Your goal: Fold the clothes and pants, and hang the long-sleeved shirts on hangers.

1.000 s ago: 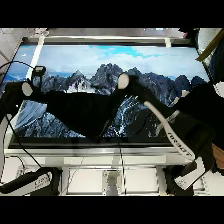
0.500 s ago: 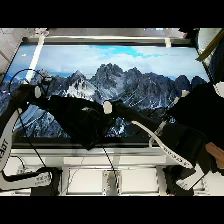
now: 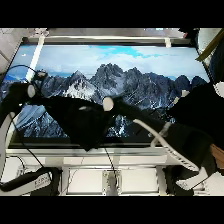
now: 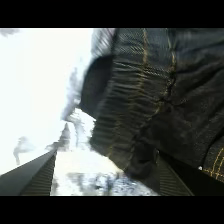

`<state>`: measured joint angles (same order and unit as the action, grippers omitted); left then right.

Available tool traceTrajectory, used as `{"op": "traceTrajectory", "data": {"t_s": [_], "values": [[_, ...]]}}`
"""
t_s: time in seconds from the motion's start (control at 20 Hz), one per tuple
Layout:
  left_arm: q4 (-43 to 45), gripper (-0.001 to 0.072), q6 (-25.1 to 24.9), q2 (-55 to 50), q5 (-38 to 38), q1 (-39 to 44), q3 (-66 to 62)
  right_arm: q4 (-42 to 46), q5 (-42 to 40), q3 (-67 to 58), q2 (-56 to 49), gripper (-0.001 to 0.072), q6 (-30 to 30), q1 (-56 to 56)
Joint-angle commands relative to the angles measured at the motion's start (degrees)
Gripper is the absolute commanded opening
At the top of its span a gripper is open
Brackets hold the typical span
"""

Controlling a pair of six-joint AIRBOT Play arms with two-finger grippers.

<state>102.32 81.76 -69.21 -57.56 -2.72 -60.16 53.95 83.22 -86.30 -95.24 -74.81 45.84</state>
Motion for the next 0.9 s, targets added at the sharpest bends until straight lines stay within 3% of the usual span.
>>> {"op": "traceTrajectory", "data": {"t_s": [0.0, 0.15, 0.3, 0.45, 0.5, 0.55, 0.65, 0.85], "values": [[2.01, 0.0694, 0.52, 10.91, 0.04, -0.02, -0.04, 1.99, 6.32, -1.38, 8.87, 0.0592, -2.73, -7.76], [2.45, 0.0693, 0.52, 21.0, 0.0, 0.0, -0.04, 2.43, 0.37, 5.84, 18.67, 0.0592, -4.85, -16.26], [2.45, 0.0694, 0.57, 29.05, -0.44, 0.0, -0.02, -3.23, -17.68, 25.86, 26.25, 0.0594, -9.44, -20.28], [2.45, 0.0693, 2.91, 33.73, -0.72, 0.0, -0.02, -25.46, -37.48, 46.97, 27.45, 0.0592, -9.22, -20.5], [2.45, 0.0693, 3.32, 34.6, -0.81, 0.0, -0.02, -35.8, -41.55, 52.57, 26.8, 0.0497, -7.02, -20.48], [2.45, 0.0693, 3.37, 35.17, -0.81, 0.0, 0.0, -45.59, -42.73, 56.63, 26.18, 0.0395, -2.43, -20.52], [2.45, 0.0693, 3.41, 35.65, -0.81, 0.0, 0.02, -58.6, -41.38, 60.96, 24.57, 0.0389, 7.82, -20.63], [2.43, 0.0693, 5.14, 35.65, -0.81, 0.0, 0.02, -65.48, -37.29, 61.31, 18.82, 0.039, 11.65, -20.63]]}}
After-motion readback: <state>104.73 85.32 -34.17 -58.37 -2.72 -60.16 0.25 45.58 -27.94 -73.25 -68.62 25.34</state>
